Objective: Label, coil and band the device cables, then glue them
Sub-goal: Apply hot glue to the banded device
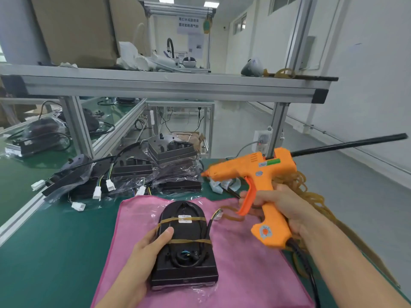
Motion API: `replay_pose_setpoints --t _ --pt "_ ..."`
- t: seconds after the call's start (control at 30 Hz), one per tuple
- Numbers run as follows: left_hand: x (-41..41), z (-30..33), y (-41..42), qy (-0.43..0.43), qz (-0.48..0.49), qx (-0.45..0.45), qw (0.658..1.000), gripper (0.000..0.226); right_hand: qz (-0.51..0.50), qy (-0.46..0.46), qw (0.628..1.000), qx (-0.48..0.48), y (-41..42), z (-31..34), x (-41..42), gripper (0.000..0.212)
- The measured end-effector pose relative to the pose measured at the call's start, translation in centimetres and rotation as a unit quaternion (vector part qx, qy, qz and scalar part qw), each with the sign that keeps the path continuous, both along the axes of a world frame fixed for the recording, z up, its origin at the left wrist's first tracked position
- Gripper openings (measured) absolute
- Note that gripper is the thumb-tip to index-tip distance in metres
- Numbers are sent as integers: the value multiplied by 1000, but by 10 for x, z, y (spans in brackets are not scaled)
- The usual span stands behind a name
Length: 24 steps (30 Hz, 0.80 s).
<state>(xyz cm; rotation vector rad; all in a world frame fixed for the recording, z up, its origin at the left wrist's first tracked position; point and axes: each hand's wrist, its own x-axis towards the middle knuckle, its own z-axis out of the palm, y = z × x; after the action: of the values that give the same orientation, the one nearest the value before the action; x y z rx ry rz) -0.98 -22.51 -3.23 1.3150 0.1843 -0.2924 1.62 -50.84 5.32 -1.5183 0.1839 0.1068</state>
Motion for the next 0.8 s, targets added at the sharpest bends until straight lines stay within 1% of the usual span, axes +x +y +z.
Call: replay_pose_setpoints --t 0.07,0.13,0.17,0.23,0.33,0.47,0.6,0.67,0.73,0.8 --pt "3 3 -1 -4 23 9 1000 29 35 -11 996 76 5 12 4 31" --pt "7 5 -1 0 39 18 999 33 83 1 990 116 12 23 8 31" --pt "9 6 0 2 40 23 999 36 108 7 987 120 16 27 10 29" --pt "11 6 2 7 38 29 999 36 147 21 984 99 22 34 16 28" --pt "13 4 6 5 48 19 999 31 170 50 983 37 29 40 25 26" --pt "16 0 6 -8 65 6 998 29 200 18 978 -58 32 46 33 17" --pt "17 1 6 -23 88 -28 995 26 247 -20 966 -71 19 46 33 16" --pt "17 1 6 -32 94 -45 994 24 280 -21 958 -59 9 46 30 23" --pt "16 2 6 -44 100 -59 992 24 304 -16 951 -47 -2 47 29 40" --pt "16 1 5 -54 109 -65 990 26 301 -19 950 -76 -8 45 27 55"
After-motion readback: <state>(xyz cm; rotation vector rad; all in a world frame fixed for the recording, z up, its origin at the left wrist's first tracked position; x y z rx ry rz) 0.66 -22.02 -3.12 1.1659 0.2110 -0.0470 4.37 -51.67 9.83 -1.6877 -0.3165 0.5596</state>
